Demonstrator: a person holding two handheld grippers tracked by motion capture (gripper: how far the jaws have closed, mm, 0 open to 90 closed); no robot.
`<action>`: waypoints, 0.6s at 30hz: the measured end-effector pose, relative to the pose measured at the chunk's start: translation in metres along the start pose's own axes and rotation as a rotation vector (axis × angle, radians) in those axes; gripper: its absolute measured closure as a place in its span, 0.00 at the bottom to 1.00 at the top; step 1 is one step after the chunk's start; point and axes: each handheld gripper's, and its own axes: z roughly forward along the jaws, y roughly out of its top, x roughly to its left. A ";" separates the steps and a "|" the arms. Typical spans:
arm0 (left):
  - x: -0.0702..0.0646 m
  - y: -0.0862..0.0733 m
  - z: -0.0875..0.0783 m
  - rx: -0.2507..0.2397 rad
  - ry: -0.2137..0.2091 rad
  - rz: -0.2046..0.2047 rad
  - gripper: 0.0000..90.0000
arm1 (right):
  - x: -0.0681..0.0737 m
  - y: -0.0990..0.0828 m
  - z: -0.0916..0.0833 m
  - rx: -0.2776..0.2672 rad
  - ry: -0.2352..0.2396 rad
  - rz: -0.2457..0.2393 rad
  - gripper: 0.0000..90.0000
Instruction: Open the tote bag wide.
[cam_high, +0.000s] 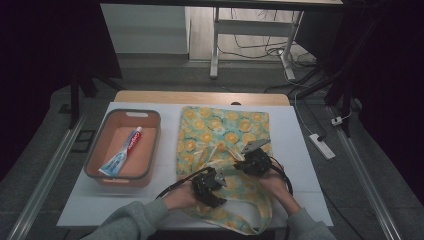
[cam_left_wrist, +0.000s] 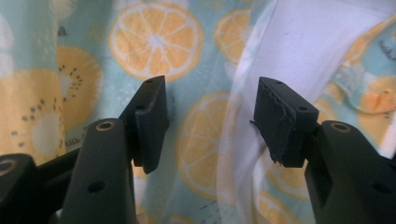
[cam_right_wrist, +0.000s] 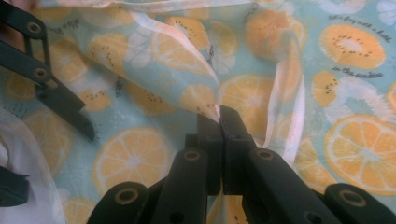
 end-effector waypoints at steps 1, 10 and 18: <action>0.001 -0.001 0.000 -0.004 0.003 -0.002 0.54 | 0.000 0.000 -0.001 -0.001 0.000 0.001 0.98; 0.000 -0.002 -0.001 -0.015 -0.029 0.025 0.99 | -0.004 0.003 -0.016 -0.046 -0.021 0.011 0.98; 0.004 -0.019 -0.040 -0.096 -0.133 0.087 0.99 | -0.009 0.011 -0.047 -0.129 -0.040 0.023 0.98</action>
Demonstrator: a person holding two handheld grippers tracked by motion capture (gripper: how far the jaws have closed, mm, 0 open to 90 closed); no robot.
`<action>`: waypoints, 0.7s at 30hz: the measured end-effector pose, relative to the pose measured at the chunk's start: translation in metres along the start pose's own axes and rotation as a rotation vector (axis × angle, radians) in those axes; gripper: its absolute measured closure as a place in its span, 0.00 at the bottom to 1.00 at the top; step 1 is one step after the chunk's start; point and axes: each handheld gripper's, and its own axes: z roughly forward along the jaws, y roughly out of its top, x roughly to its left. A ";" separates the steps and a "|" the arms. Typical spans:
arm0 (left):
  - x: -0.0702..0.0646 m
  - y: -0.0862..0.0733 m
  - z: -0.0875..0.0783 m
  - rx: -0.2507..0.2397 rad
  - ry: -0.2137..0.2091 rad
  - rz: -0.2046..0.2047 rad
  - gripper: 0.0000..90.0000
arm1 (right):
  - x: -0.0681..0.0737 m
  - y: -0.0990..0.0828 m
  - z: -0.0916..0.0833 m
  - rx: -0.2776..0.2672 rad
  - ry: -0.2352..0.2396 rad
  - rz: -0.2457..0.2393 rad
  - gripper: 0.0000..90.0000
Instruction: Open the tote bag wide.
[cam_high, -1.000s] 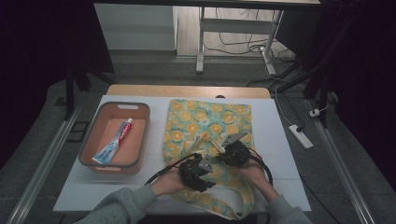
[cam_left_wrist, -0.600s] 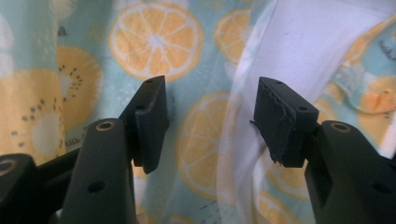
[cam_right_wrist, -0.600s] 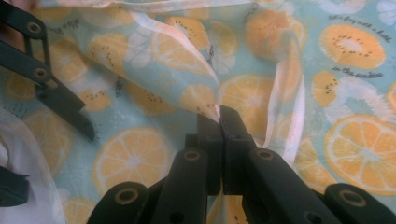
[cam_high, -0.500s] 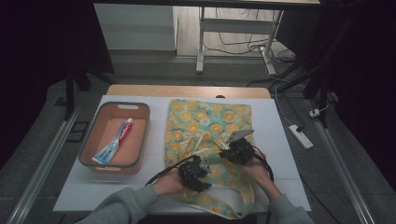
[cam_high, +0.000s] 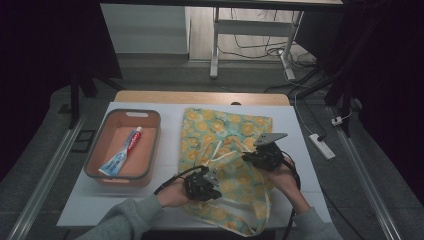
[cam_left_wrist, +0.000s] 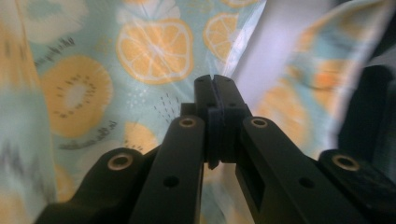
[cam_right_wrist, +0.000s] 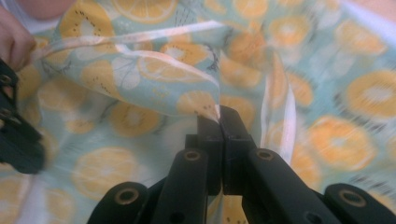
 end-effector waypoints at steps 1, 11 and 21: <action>-0.001 -0.003 -0.008 -0.018 -0.013 0.005 0.99 | 0.000 0.002 -0.004 -0.013 -0.009 -0.002 0.98; -0.010 -0.029 -0.043 -0.060 -0.009 0.016 0.99 | -0.021 0.007 0.003 0.005 -0.116 0.057 0.99; -0.015 -0.049 -0.048 -0.026 -0.021 0.019 0.99 | -0.043 -0.002 0.017 0.046 -0.175 0.146 0.99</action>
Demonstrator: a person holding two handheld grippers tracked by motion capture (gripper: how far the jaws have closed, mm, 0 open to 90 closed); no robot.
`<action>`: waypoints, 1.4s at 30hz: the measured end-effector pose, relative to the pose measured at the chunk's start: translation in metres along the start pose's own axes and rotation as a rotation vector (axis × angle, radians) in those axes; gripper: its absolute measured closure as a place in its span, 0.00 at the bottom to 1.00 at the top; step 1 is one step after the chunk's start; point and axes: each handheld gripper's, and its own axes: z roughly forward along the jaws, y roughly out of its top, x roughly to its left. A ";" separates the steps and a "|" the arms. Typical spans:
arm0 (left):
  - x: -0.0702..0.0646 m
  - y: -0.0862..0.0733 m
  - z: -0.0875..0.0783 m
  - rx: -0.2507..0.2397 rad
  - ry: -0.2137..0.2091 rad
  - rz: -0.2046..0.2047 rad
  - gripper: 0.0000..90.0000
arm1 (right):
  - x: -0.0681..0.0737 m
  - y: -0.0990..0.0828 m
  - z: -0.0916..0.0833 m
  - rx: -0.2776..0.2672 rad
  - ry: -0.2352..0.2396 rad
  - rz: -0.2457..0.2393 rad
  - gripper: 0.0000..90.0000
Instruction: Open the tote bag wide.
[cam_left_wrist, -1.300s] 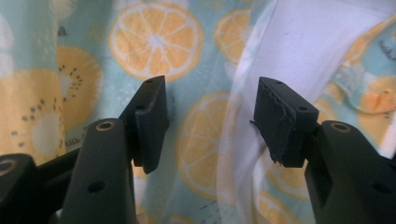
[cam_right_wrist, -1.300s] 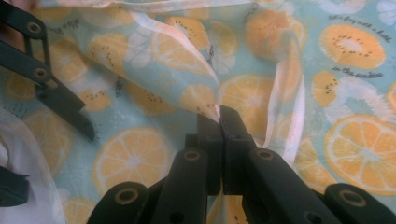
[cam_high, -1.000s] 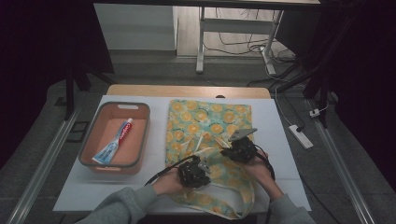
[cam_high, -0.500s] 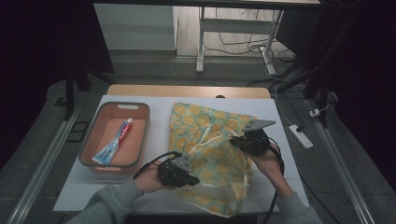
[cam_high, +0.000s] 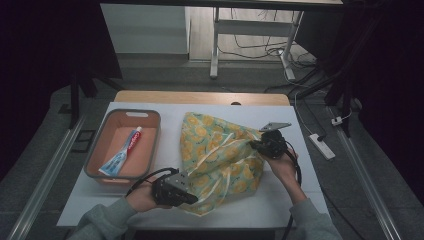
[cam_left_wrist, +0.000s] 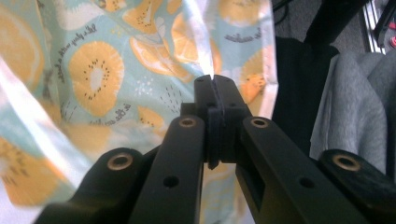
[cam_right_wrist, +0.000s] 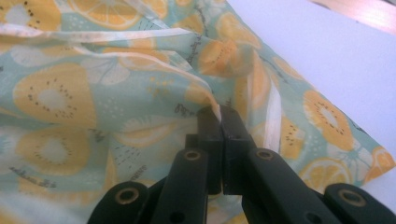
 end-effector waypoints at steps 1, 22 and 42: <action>0.000 -0.001 0.000 -0.001 0.002 -0.007 0.99 | -0.001 -0.001 0.000 -0.002 0.002 0.006 0.99; 0.032 0.039 -0.064 -0.285 0.305 -0.262 0.37 | 0.025 0.003 -0.009 -0.079 0.115 -0.053 0.99; 0.093 -0.010 -0.107 -0.300 0.493 -0.484 0.33 | 0.039 0.012 -0.018 -0.184 0.148 -0.059 0.99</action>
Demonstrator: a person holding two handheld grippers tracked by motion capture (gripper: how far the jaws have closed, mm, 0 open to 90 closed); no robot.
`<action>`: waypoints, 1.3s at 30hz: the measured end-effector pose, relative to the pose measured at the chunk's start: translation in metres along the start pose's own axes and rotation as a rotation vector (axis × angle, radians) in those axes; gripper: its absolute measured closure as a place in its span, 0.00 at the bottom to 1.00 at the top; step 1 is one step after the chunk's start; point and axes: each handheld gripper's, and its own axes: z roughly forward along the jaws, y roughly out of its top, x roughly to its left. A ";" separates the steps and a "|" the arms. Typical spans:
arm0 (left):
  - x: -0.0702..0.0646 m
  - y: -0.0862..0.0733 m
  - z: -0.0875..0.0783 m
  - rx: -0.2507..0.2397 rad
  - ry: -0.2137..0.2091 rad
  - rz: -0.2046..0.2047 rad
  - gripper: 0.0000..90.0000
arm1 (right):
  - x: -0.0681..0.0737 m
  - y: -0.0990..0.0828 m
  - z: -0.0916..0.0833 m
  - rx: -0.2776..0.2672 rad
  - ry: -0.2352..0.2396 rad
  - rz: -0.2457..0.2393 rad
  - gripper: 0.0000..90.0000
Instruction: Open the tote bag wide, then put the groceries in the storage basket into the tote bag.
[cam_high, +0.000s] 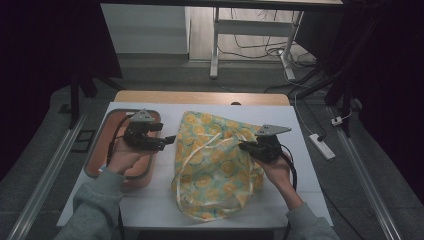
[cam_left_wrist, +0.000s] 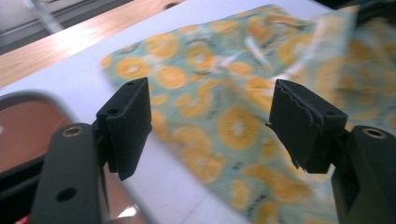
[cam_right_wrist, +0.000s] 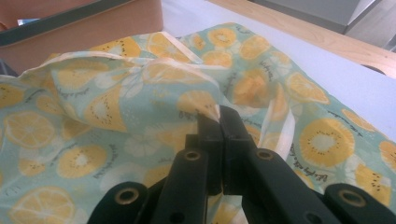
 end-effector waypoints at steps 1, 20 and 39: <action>0.002 -0.001 -0.001 0.001 0.005 -0.007 0.33 | 0.001 0.000 0.001 -0.002 0.001 0.000 0.98; 0.055 -0.009 -0.003 0.095 0.173 -0.068 0.29 | 0.005 0.000 0.002 0.006 0.015 -0.015 0.98; 0.096 -0.034 0.015 0.307 0.288 -0.115 0.27 | 0.004 -0.007 0.004 0.035 0.007 -0.009 0.98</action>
